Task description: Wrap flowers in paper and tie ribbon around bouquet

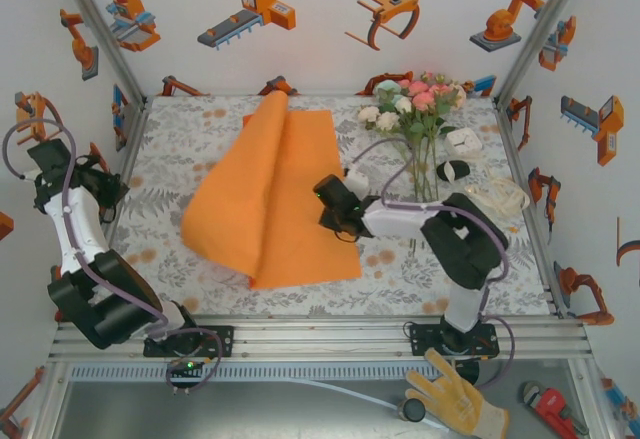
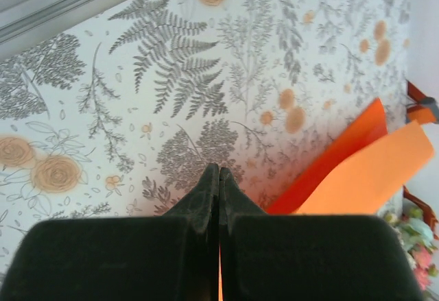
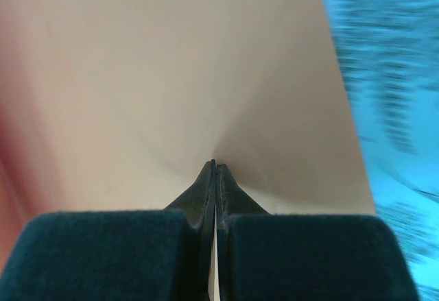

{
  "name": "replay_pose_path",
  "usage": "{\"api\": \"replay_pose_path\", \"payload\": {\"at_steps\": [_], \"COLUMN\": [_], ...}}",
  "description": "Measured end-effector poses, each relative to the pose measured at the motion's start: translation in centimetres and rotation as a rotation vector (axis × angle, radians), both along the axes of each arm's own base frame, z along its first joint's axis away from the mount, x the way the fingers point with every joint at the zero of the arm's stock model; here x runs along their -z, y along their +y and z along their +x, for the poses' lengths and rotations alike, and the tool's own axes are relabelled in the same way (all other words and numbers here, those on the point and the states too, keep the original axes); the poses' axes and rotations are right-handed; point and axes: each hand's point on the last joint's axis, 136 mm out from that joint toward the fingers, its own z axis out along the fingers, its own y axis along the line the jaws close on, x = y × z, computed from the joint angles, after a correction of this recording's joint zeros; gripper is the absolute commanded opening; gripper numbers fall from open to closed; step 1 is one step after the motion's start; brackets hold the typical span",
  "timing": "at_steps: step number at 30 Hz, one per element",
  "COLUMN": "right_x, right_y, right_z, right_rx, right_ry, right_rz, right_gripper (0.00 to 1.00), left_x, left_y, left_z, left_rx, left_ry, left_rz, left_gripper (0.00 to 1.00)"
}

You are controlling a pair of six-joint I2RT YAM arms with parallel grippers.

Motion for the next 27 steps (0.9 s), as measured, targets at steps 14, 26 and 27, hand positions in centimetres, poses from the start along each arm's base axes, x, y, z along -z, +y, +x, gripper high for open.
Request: {"api": "replay_pose_path", "payload": {"at_steps": [14, 26, 27], "right_x": [0.2, 0.3, 0.3], "right_y": [-4.3, -1.3, -1.1], "right_z": [-3.4, -1.6, -1.5], "right_rx": [0.163, 0.097, 0.093], "right_ry": [0.054, 0.045, 0.045], "right_rz": [0.018, 0.051, 0.056], "right_gripper": [0.0, 0.0, 0.0], "left_x": [-2.0, 5.5, 6.2], "left_y": [-22.7, -42.1, -43.4], "left_z": [4.8, -1.6, -2.9], "left_rx": [0.76, 1.557, 1.617], "left_ry": [-0.174, 0.139, 0.155], "left_rz": [-0.118, -0.122, -0.144], "left_gripper": [0.91, 0.97, 0.97]}}
